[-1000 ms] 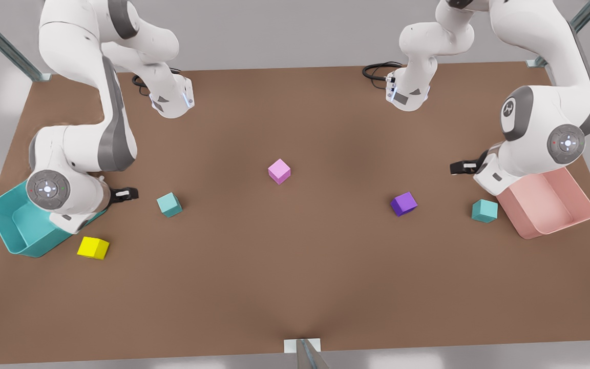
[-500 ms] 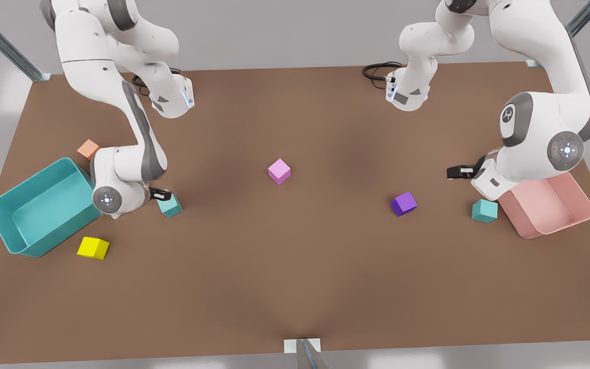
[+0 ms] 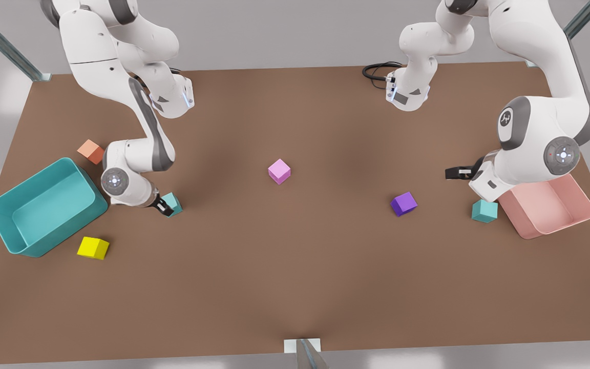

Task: Stack the two blue cubes on top of each other

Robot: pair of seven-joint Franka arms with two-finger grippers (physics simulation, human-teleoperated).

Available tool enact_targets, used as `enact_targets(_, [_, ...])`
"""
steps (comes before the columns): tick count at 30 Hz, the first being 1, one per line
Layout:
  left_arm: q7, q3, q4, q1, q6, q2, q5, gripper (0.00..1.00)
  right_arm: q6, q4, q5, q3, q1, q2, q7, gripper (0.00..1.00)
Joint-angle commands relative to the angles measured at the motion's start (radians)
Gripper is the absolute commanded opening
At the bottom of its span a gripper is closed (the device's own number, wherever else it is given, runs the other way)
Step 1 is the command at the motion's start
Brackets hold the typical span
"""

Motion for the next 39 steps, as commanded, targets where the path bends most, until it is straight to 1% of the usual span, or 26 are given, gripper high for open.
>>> enact_targets(1, [0.006, 0.000, -0.002, -0.001, -0.003, -0.002, 0.001, 1.00, -0.032, 0.002, 0.001, 0.000, 0.000, 0.003, 0.683, 1.00])
enact_targets(13, [0.006, -0.005, -0.021, 0.000, 0.009, -0.003, 0.002, 1.00, 0.023, 0.019, -0.001, 0.002, -0.008, 0.101, 0.650, 1.00])
enact_targets(16, [0.001, -0.028, -0.021, -0.007, -0.028, -0.040, 0.033, 1.00, 0.031, 0.019, 0.001, 0.002, -0.009, 0.120, 0.590, 1.00])
enact_targets(17, [-0.001, -0.052, -0.021, -0.001, -0.029, -0.046, 0.033, 1.00, 0.034, 0.019, 0.005, 0.002, -0.009, 0.123, 0.584, 1.00])
enact_targets(23, [-0.025, -0.103, -0.020, -0.006, -0.031, -0.046, 0.047, 1.00, 0.048, 0.019, 0.005, 0.008, -0.008, 0.162, 0.556, 1.00])
enact_targets(24, [-0.024, -0.135, -0.021, -0.004, -0.019, -0.043, 0.053, 1.00, 0.049, 0.020, 0.019, 0.014, -0.008, 0.166, 0.556, 1.00])
enact_targets(25, [-0.024, -0.135, -0.021, 0.000, -0.022, -0.043, 0.054, 1.00, 0.048, 0.022, 0.070, 0.016, -0.003, 0.176, 0.518, 1.00])
enact_targets(28, [-0.025, -0.132, -0.020, 0.020, 0.014, -0.023, 0.085, 1.00, 0.048, 0.029, 0.079, 0.020, -0.003, 0.193, 0.499, 1.00])
enact_targets(30, [-0.022, -0.123, -0.018, 0.023, 0.098, 0.012, 0.114, 1.00, 0.048, 0.029, 0.079, 0.020, -0.005, 0.195, 0.498, 1.00])
enact_targets(31, [-0.007, -0.051, -0.038, -0.030, 0.149, 0.000, 0.123, 1.00, 0.048, 0.029, 0.079, 0.020, -0.005, 0.195, 0.493, 1.00])
enact_targets(32, [0.013, -0.016, -0.046, -0.069, 0.155, -0.008, 0.123, 1.00, 0.048, 0.033, 0.079, 0.020, -0.006, 0.195, 0.484, 1.00])
enact_targets(35, [0.015, -0.006, -0.081, -0.066, 0.164, -0.022, 0.123, 1.00, 0.046, 0.036, 0.079, 0.020, -0.009, 0.195, 0.473, 1.00])
enact_targets(36, [0.015, -0.006, -0.083, -0.066, 0.164, -0.022, 0.123, 1.00, 0.046, 0.039, 0.079, 0.020, -0.009, 0.195, 0.472, 0.97])
enact_targets(38, [0.013, -0.002, -0.083, -0.066, 0.164, -0.020, 0.123, 1.00, 0.045, 0.043, 0.079, 0.020, -0.009, 0.196, 0.470, 0.84])
enact_targets(39, [0.013, -0.002, -0.083, -0.066, 0.164, -0.020, 0.123, 1.00, 0.040, 0.048, 0.079, 0.020, -0.011, 0.196, 0.469, 0.82])
